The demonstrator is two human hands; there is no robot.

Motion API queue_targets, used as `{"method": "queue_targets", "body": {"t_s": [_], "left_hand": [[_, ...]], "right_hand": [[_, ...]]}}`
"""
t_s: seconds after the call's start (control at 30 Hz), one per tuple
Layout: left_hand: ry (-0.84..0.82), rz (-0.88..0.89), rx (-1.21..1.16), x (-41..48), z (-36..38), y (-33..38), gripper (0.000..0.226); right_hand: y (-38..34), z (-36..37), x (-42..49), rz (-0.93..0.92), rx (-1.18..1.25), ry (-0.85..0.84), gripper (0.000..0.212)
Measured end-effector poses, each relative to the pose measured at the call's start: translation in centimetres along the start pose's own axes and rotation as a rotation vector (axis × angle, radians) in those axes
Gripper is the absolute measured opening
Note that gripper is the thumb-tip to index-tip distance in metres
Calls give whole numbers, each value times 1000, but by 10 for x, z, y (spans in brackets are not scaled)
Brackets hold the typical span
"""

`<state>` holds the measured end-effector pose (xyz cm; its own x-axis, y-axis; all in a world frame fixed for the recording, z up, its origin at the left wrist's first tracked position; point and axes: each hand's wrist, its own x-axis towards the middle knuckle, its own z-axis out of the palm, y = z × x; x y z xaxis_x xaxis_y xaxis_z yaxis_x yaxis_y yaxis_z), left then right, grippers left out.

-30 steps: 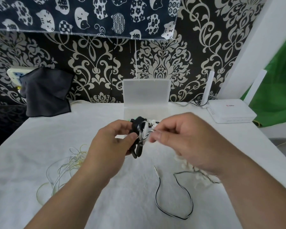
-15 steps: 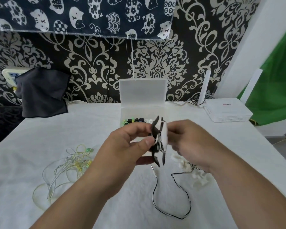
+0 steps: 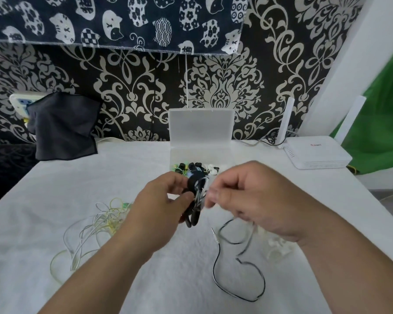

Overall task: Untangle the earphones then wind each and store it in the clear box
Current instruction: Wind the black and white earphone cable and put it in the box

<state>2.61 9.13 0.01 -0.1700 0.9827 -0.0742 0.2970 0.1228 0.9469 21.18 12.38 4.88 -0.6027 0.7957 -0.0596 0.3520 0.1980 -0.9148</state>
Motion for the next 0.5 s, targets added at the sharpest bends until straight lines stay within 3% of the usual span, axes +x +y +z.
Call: {"method": "queue_targets", "body": {"t_s": [0.23,0.37,0.5], "left_hand": [[-277,-3,-181,-9,7,10,14],[-351,-26,-414,-10,8,12,12],[-320,70,-498,-9,8,14,28]], "right_hand": [[13,-9,6,-67,-198,483,17],[24,-9,11,31,-137,466,16],[24,-3,13,85,-151,305,34]]}}
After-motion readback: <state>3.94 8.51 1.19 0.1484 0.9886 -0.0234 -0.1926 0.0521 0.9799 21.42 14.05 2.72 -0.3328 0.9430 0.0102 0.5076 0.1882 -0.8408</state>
